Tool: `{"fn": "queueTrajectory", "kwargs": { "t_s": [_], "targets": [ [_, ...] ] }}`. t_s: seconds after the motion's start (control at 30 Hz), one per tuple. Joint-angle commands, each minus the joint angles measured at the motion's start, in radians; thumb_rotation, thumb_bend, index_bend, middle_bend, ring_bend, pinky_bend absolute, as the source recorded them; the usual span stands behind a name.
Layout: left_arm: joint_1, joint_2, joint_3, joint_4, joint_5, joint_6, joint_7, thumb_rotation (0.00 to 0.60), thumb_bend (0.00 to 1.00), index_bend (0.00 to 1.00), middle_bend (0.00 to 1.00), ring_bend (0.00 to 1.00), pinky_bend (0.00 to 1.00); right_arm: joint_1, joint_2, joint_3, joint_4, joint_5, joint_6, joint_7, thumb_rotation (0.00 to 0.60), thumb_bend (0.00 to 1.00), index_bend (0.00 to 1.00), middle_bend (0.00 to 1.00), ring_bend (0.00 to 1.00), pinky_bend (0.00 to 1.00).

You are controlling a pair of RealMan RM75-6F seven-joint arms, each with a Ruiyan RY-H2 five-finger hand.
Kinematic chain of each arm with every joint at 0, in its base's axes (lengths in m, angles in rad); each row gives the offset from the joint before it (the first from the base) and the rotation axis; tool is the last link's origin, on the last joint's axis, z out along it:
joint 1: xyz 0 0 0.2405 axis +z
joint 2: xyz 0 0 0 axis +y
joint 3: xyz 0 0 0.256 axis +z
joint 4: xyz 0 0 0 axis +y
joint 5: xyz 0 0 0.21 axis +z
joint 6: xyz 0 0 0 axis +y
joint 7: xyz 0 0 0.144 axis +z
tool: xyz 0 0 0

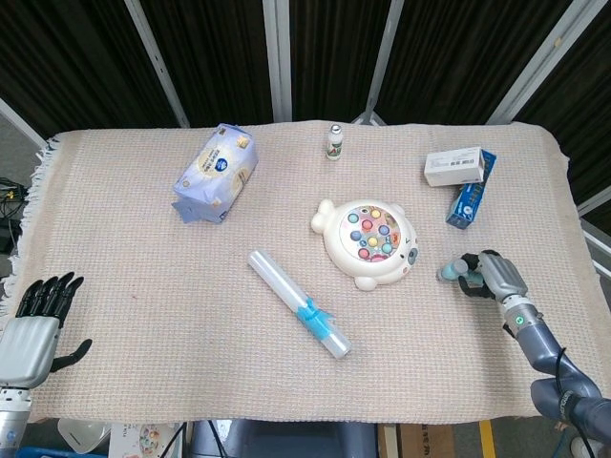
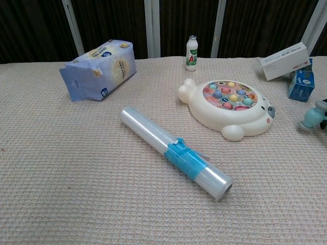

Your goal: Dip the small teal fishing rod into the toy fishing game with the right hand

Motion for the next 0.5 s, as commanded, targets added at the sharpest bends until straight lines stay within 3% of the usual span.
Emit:
{"fn": "queueTrajectory", "kwargs": {
  "t_s": [0.03, 0.27, 0.5],
  "targets": [
    [-0.003, 0.000, -0.001, -0.001, 0.001, -0.003, 0.002, 0.600, 0.22, 0.00, 0.00, 0.00, 0.00, -0.003, 0.035, 0.002, -0.053, -0.033, 0.040, 0.012, 0.600, 0.73, 0.76, 0.67, 0.44, 0.20],
    [-0.016, -0.003, -0.006, -0.005, 0.003, -0.017, 0.010, 0.600, 0.22, 0.00, 0.00, 0.00, 0.00, 0.021, 0.126, 0.036, -0.199, -0.064, 0.098, -0.040, 0.600, 0.76, 0.83, 0.72, 0.50, 0.24],
    [-0.032, -0.004, -0.013, -0.010, -0.001, -0.033, 0.018, 0.600, 0.22, 0.00, 0.00, 0.00, 0.00, 0.102, 0.170, 0.087, -0.310, -0.001, 0.039, -0.184, 0.600, 0.78, 0.87, 0.75, 0.53, 0.27]
  ]
}}
